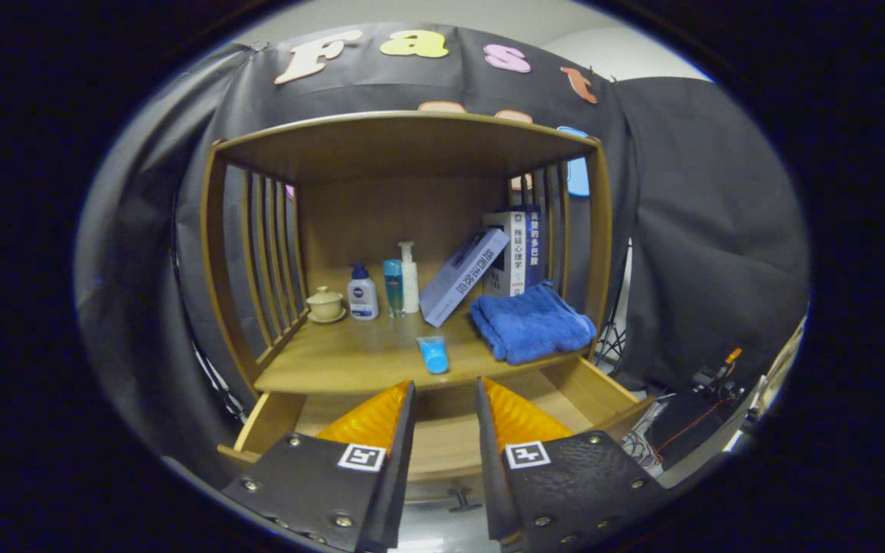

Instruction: Pull open the drawer, take out the items inside it, and place them on the countertop above the cabinet.

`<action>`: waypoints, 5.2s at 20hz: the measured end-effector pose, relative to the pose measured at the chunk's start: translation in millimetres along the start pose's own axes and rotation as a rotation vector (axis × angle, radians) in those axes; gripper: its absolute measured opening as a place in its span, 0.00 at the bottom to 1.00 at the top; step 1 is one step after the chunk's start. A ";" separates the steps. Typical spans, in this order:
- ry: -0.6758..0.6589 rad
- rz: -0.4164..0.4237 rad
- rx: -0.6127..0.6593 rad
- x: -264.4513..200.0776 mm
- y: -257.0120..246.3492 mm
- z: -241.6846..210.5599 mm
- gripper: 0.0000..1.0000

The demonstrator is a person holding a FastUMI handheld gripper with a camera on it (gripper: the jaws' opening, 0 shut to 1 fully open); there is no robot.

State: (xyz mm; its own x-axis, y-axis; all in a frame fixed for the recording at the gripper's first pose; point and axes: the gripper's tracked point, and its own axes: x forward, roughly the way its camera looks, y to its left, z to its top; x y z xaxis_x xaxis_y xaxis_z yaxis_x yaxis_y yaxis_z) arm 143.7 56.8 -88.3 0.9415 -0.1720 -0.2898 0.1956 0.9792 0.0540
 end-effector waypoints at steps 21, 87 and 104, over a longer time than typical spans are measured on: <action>0.127 0.117 0.114 -15.5 12.7 -145.0 0.99; 0.127 0.232 0.077 158.5 52.7 -124.0 0.97; 0.080 0.232 0.111 138.8 35.4 -110.2 1.00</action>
State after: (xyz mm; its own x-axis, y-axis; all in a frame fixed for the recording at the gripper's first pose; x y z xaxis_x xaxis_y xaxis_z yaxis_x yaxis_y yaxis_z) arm 251.1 79.4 -231.9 0.9409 0.0690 -0.3315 0.0099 0.9730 0.2307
